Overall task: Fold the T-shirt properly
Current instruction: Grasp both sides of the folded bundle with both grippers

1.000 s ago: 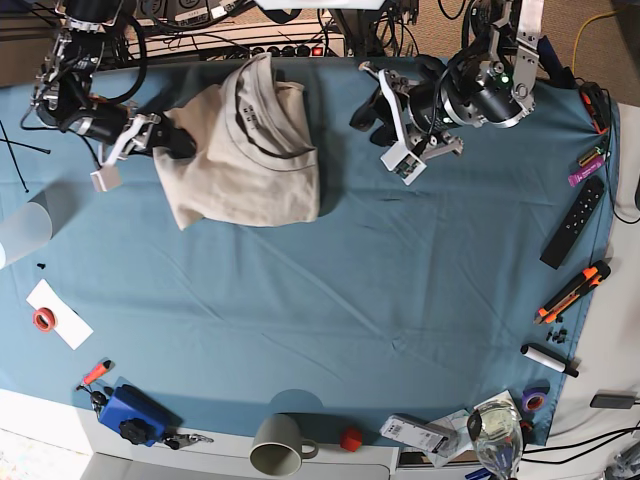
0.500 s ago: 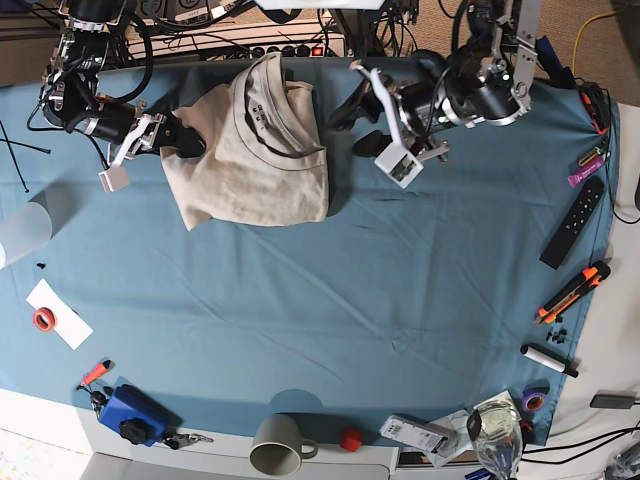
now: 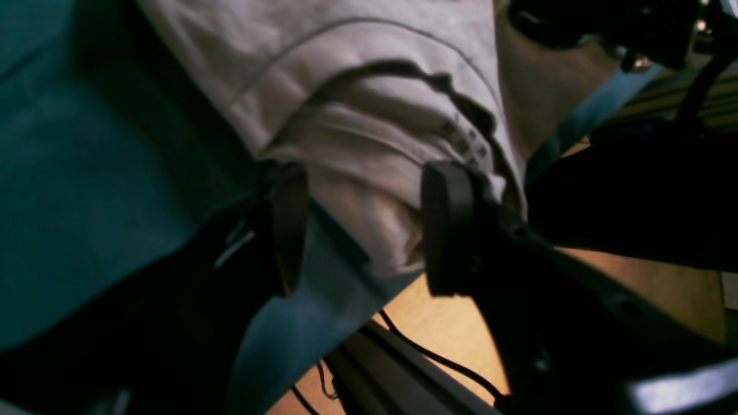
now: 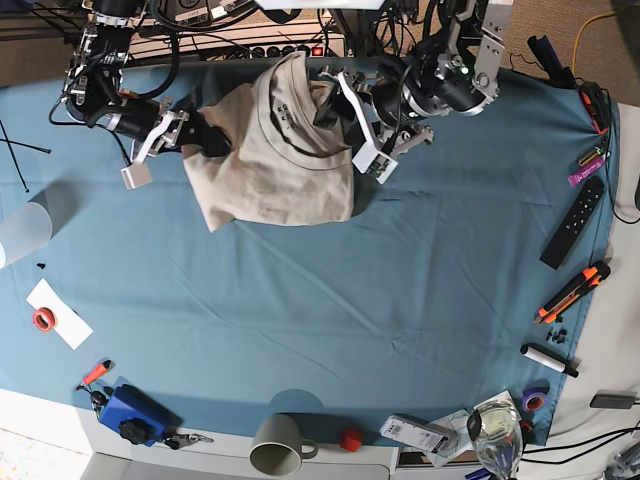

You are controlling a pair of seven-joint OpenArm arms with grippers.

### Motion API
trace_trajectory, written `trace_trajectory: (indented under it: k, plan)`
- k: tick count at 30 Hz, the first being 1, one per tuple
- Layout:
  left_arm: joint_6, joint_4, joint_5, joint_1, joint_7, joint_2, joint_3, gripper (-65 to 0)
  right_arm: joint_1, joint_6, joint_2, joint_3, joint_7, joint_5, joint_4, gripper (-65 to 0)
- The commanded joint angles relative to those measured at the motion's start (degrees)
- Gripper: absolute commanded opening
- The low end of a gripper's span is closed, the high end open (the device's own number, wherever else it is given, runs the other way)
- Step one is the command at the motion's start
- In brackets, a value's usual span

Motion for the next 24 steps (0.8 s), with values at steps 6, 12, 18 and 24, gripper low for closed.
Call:
trace_trajectory:
  k: [6, 12, 18, 24]
  plan:
    - [1.6, -0.4, 0.0, 0.1, -0.2, 0.2, 0.1, -33.0, -0.5, -0.7, 0.3, -0.7, -2.9, -2.5, 0.3, -33.1]
    - [2.9, -5.8, 0.4, 0.1, 2.3, 0.5, 0.1, -33.0, -0.5, -0.7, 0.3, -7.5, -2.9, -2.6, 0.3, -33.1]
    - [3.0, -6.1, 0.3, -0.2, 2.7, 0.5, -0.1, -33.0, -0.5, -0.7, 0.3, -17.0, -2.9, -4.0, 0.3, -33.1]
    - [2.6, -6.7, -1.3, -1.2, 1.1, 2.5, -0.1, -39.8, -0.5, -0.7, 0.3, -19.3, -2.9, -6.6, 0.3, -33.1]
